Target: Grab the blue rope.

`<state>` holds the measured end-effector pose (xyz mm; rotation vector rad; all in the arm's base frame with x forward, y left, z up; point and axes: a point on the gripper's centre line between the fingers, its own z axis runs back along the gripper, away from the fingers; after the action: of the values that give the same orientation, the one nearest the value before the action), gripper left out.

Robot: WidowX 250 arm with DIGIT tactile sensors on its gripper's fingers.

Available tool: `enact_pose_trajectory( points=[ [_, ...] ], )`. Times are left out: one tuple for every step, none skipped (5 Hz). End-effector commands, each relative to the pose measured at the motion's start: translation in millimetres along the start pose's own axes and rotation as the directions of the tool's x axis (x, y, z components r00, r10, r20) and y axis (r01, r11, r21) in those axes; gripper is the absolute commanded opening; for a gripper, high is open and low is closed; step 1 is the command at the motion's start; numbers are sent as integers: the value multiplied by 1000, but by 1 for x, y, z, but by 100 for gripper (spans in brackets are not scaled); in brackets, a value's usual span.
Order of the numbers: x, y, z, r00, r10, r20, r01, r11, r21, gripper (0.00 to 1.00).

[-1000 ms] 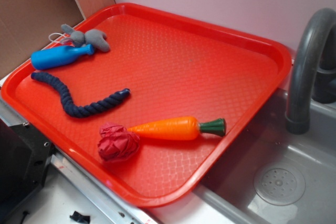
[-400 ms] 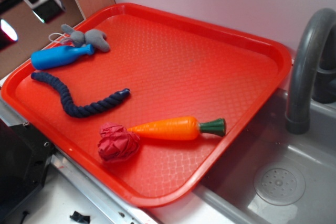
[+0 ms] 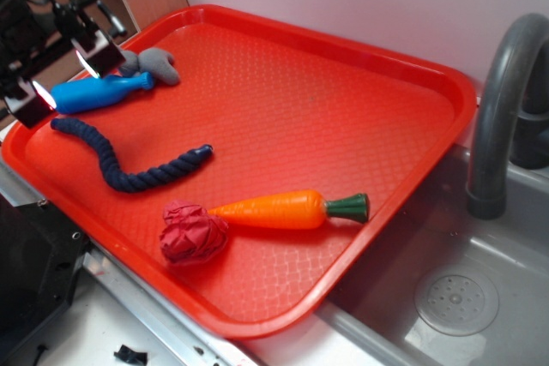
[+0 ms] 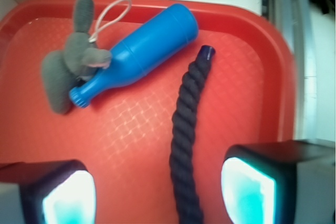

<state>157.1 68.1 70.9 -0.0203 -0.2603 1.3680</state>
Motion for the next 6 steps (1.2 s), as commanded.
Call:
enact_pose_trajectory(
  points=[
    [5, 10, -41, 995, -88, 56, 90, 995, -36, 100],
    [2, 12, -54, 993, -116, 36, 117, 993, -28, 100],
    [0, 13, -61, 994, -110, 17, 110, 994, 12, 100],
    [-4, 14, -62, 995, -96, 4, 95, 995, 41, 0],
    [-7, 15, -62, 996, -91, -5, 91, 995, 51, 0],
    [-9, 16, -64, 996, -93, -2, 92, 993, 71, 0]
  ],
)
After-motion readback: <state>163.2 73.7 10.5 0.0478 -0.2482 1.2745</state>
